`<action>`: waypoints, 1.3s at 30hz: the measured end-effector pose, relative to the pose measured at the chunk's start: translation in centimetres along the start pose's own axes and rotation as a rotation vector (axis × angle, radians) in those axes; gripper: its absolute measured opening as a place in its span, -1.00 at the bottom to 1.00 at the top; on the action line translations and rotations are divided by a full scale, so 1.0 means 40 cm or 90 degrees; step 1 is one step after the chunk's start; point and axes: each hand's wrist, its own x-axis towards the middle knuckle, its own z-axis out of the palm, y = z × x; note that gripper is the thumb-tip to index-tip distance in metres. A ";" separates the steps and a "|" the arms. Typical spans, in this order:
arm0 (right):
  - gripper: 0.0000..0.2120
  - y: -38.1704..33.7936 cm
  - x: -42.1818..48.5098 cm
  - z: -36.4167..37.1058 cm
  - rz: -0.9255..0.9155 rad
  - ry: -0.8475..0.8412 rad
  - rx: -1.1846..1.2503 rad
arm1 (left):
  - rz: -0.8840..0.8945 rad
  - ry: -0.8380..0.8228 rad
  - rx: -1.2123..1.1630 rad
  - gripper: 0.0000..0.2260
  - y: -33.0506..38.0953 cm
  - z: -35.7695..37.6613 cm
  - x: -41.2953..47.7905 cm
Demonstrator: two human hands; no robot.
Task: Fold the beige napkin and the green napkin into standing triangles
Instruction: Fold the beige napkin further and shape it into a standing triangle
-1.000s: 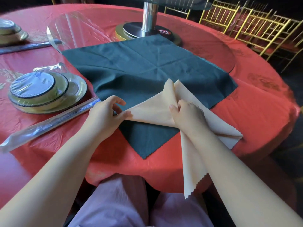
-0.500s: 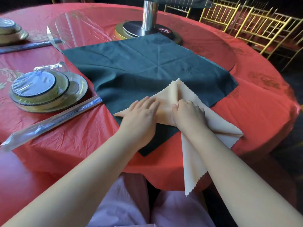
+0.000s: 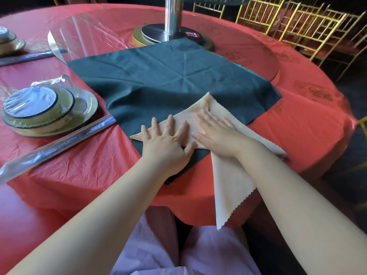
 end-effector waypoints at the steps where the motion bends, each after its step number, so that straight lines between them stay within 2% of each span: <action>1: -0.37 0.003 0.001 0.002 0.008 0.001 0.004 | -0.003 -0.002 0.004 -0.43 0.002 0.000 -0.001; 5: -0.37 0.006 0.002 0.011 0.011 0.042 0.057 | -0.009 0.003 0.009 -0.39 0.005 0.000 0.000; 9: -0.43 0.031 -0.049 0.004 -0.069 0.226 0.312 | -0.003 0.001 0.013 -0.39 0.000 -0.001 0.003; 11: -0.52 0.062 -0.103 0.008 -0.085 0.245 0.354 | 0.017 0.011 0.006 -0.40 0.000 -0.006 0.000; 13: -0.62 0.098 -0.156 0.027 -0.075 0.218 0.357 | 0.112 0.057 -0.040 -0.43 0.002 -0.012 -0.006; 15: -0.64 0.126 -0.190 0.046 -0.052 0.207 0.346 | 0.296 0.080 -0.170 -0.52 0.007 -0.028 -0.019; 17: -0.65 0.142 -0.205 0.060 -0.019 0.206 0.370 | 0.442 0.013 -0.264 -0.66 0.019 -0.041 -0.034; 18: -0.65 0.145 -0.208 0.063 -0.003 0.207 0.391 | 0.473 -0.027 -0.289 -0.72 0.024 -0.044 -0.040; 20: -0.66 0.144 -0.212 0.065 0.013 0.205 0.430 | 0.467 -0.130 -0.348 -0.73 0.031 -0.052 -0.046; 21: -0.66 0.142 -0.213 0.064 0.014 0.202 0.448 | 0.460 -0.179 -0.364 -0.65 0.030 -0.053 -0.048; 23: -0.68 0.139 -0.217 0.064 0.008 0.197 0.481 | 0.479 -0.210 -0.343 -0.52 0.024 -0.050 -0.048; 25: -0.69 0.137 -0.219 0.063 0.001 0.191 0.503 | 0.505 -0.190 -0.334 -0.51 0.022 -0.040 -0.052; 29: -0.63 0.134 -0.216 0.065 -0.001 0.202 0.457 | 0.511 -0.076 -0.376 -0.68 0.038 -0.020 -0.067; 34: -0.65 0.155 -0.218 0.054 0.034 0.208 0.491 | 0.490 -0.065 -0.406 -0.82 0.043 -0.013 -0.064; 35: -0.64 0.166 -0.221 0.051 0.046 0.195 0.469 | 0.481 -0.065 -0.403 -0.84 0.045 -0.015 -0.063; 39: -0.57 0.204 -0.238 0.057 0.055 0.101 0.202 | 0.441 -0.048 -0.364 -0.89 0.062 -0.039 -0.056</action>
